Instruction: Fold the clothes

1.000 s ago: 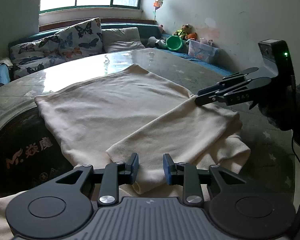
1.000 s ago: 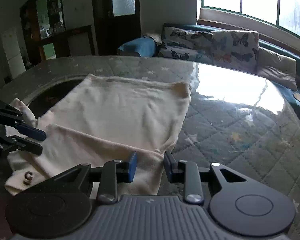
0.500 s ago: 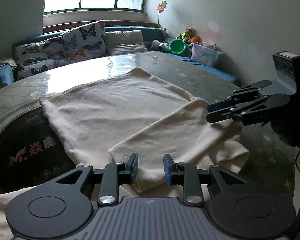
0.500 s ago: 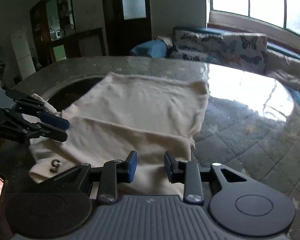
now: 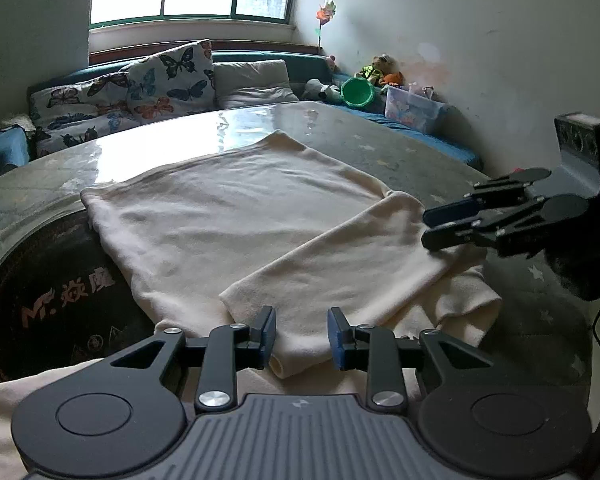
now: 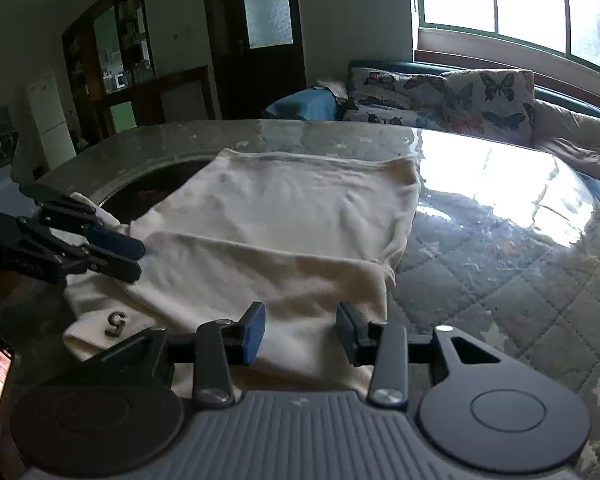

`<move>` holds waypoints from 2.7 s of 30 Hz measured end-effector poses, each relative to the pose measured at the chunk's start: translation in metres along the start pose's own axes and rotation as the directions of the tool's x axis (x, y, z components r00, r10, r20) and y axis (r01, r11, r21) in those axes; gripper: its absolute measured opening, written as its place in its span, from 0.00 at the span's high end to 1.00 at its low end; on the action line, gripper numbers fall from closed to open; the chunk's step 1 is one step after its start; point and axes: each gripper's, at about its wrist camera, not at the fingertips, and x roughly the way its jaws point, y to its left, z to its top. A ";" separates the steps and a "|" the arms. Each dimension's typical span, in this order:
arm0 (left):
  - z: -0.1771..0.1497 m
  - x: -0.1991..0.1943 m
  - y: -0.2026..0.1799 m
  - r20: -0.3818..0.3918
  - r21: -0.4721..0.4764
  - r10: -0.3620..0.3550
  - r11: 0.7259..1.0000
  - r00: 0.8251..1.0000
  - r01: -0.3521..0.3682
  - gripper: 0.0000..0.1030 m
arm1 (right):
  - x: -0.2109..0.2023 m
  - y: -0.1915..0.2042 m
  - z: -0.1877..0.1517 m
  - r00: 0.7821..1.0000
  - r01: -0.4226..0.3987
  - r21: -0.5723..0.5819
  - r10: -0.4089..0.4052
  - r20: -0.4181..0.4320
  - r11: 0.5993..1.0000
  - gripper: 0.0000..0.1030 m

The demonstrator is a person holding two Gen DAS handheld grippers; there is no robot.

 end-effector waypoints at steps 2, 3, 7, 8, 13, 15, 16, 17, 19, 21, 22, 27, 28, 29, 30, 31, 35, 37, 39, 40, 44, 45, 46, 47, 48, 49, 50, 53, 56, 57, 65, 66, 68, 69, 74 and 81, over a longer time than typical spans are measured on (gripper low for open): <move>0.000 0.000 -0.001 0.001 0.000 0.001 1.000 1.000 -0.001 0.69 | 0.001 0.001 -0.002 1.000 -0.004 -0.004 0.004 0.009 1.000 0.60; -0.001 -0.001 -0.001 0.001 0.001 0.001 1.000 1.000 -0.001 0.69 | 0.002 0.001 -0.002 1.000 -0.008 -0.005 0.008 0.012 1.000 0.57; -0.001 -0.001 -0.001 0.000 -0.001 0.000 1.000 1.000 0.000 0.69 | 0.003 0.005 -0.003 1.000 -0.012 -0.023 0.013 0.018 1.000 0.49; -0.001 -0.001 0.000 0.000 -0.001 0.001 1.000 1.000 -0.001 0.69 | 0.004 0.007 -0.003 1.000 -0.008 -0.033 0.008 0.019 0.999 0.48; -0.001 -0.002 0.000 0.003 -0.006 0.002 1.000 1.000 -0.002 0.68 | 0.006 0.014 -0.006 1.000 -0.005 -0.060 0.007 0.030 0.998 0.38; -0.001 -0.003 0.000 0.004 -0.007 0.004 1.000 1.000 -0.004 0.67 | 0.008 0.016 -0.007 0.999 -0.004 -0.070 0.006 0.033 0.998 0.35; -0.001 -0.004 0.001 0.005 -0.008 0.005 1.000 1.000 -0.005 0.67 | 0.008 0.017 -0.008 0.999 -0.004 -0.073 0.006 0.034 0.997 0.34; -0.002 -0.005 0.001 0.006 -0.009 0.007 1.000 1.000 -0.007 0.67 | 0.008 0.018 -0.008 0.999 -0.002 -0.078 0.004 0.034 0.997 0.33; -0.002 -0.006 0.002 0.008 -0.013 0.010 1.000 1.000 -0.010 0.67 | 0.009 0.020 -0.009 0.999 0.001 -0.093 0.002 0.035 0.996 0.30; -0.002 -0.008 0.003 0.013 -0.019 0.014 1.000 1.000 -0.013 0.67 | 0.009 0.022 -0.009 0.999 0.005 -0.101 -0.002 0.036 0.995 0.30; -0.002 -0.010 0.004 0.015 -0.022 0.016 1.000 1.000 -0.015 0.66 | 0.009 0.022 -0.009 0.999 0.003 -0.098 0.000 0.037 0.995 0.29; -0.003 -0.021 0.006 0.040 -0.037 0.036 0.999 0.999 -0.034 0.62 | 0.010 0.022 -0.010 0.999 0.003 -0.104 0.000 0.035 0.995 0.26; -0.003 -0.024 0.008 0.045 -0.042 0.042 0.998 0.998 -0.040 0.62 | 0.010 0.023 -0.010 0.999 0.003 -0.104 0.001 0.034 0.995 0.26; -0.003 -0.028 0.009 0.051 -0.049 0.049 0.998 0.997 -0.047 0.61 | 0.010 0.022 -0.010 0.999 0.002 -0.103 0.002 0.034 0.995 0.26; -0.003 -0.032 0.010 0.058 -0.055 0.057 0.997 0.997 -0.054 0.61 | 0.010 0.022 -0.010 0.999 0.000 -0.102 0.003 0.033 0.995 0.24; -0.003 -0.036 0.012 0.066 -0.062 0.069 0.996 0.995 -0.065 0.58 | 0.010 0.022 -0.010 0.999 -0.001 -0.100 0.004 0.033 0.995 0.21; -0.007 -0.055 0.019 0.094 -0.098 0.117 0.989 0.989 -0.108 0.55 | 0.011 0.021 -0.010 0.999 0.003 -0.093 0.000 0.032 0.996 0.19; -0.011 -0.065 0.024 0.104 -0.126 0.150 0.983 0.983 -0.137 0.52 | 0.011 0.020 -0.010 1.000 0.005 -0.088 -0.002 0.031 0.996 0.16; -0.016 -0.076 0.030 0.111 -0.158 0.186 0.973 0.976 -0.167 0.51 | 0.011 0.018 -0.010 1.000 0.005 -0.079 -0.003 0.028 0.997 0.14; -0.018 -0.080 0.033 0.113 -0.175 0.202 0.968 0.973 -0.181 0.50 | 0.011 0.017 -0.010 1.000 0.005 -0.074 -0.003 0.027 0.997 0.12; -0.033 -0.099 0.047 0.115 -0.256 0.278 0.936 0.954 -0.242 0.46 | 0.012 0.015 -0.010 1.000 0.004 -0.063 -0.003 0.023 0.998 0.11; -0.037 -0.104 0.050 0.114 -0.274 0.297 0.927 0.948 -0.257 0.46 | 0.012 0.016 -0.010 1.000 0.005 -0.064 -0.004 0.022 0.998 0.11; -0.041 -0.108 0.053 0.110 -0.292 0.314 0.917 0.943 -0.271 0.45 | 0.012 0.015 -0.010 1.000 0.005 -0.064 -0.003 0.021 0.998 0.10; -0.045 -0.112 0.056 0.104 -0.310 0.332 0.907 0.938 -0.286 0.44 | 0.012 0.015 -0.010 1.000 0.005 -0.063 -0.003 0.020 0.998 0.10; -0.049 -0.116 0.060 0.099 -0.327 0.349 0.896 0.932 -0.301 0.44 | 0.013 0.015 -0.010 1.000 0.004 -0.062 -0.003 0.019 0.998 0.09; -0.053 -0.119 0.062 0.094 -0.341 0.365 0.886 0.926 -0.315 0.43 | 0.013 0.015 -0.010 1.000 0.004 -0.060 -0.003 0.018 0.998 0.08; -0.057 -0.123 0.064 0.086 -0.357 0.382 0.874 0.920 -0.330 0.42 | 0.013 0.015 -0.010 1.000 0.003 -0.060 -0.002 0.018 0.998 0.08; -0.069 -0.132 0.071 0.063 -0.403 0.420 0.840 0.905 -0.362 0.40 | 0.013 0.015 -0.010 1.000 0.001 -0.059 0.000 0.017 0.998 0.06; -0.080 -0.139 0.077 0.040 -0.438 0.450 0.811 0.892 -0.389 0.37 | 0.015 0.015 -0.009 1.000 -0.012 -0.062 0.012 0.008 0.998 0.00; -0.083 -0.140 0.077 0.034 -0.445 0.455 0.804 0.890 -0.394 0.37 | 0.015 0.015 -0.010 1.000 -0.010 -0.066 0.011 0.007 0.998 0.00; -0.094 -0.145 0.079 0.002 -0.463 0.478 0.779 0.879 -0.422 0.34 | 0.016 0.017 -0.010 1.000 -0.008 -0.071 0.008 0.002 0.997 0.00; -0.094 -0.145 0.078 -0.001 -0.463 0.479 0.778 0.878 -0.425 0.33 | 0.016 0.017 -0.010 1.000 -0.007 -0.072 0.007 0.002 0.997 0.00; -0.094 -0.144 0.078 -0.006 -0.464 0.480 0.776 0.877 -0.428 0.33 | 0.017 0.017 -0.010 1.000 -0.005 -0.076 0.005 -0.001 0.997 0.00; -0.094 -0.144 0.078 -0.008 -0.466 0.480 0.775 0.877 -0.427 0.33 | 0.017 0.018 -0.010 1.000 -0.004 -0.077 0.004 -0.002 0.997 0.00; -0.095 -0.141 0.079 -0.019 -0.467 0.480 0.771 0.877 -0.433 0.31 | 0.017 0.017 -0.010 1.000 -0.003 -0.079 0.003 -0.004 0.997 0.00; -0.096 -0.138 0.080 -0.026 -0.469 0.481 0.769 0.877 -0.435 0.30 | 0.018 0.018 -0.010 1.000 -0.002 -0.081 0.002 -0.006 0.997 0.00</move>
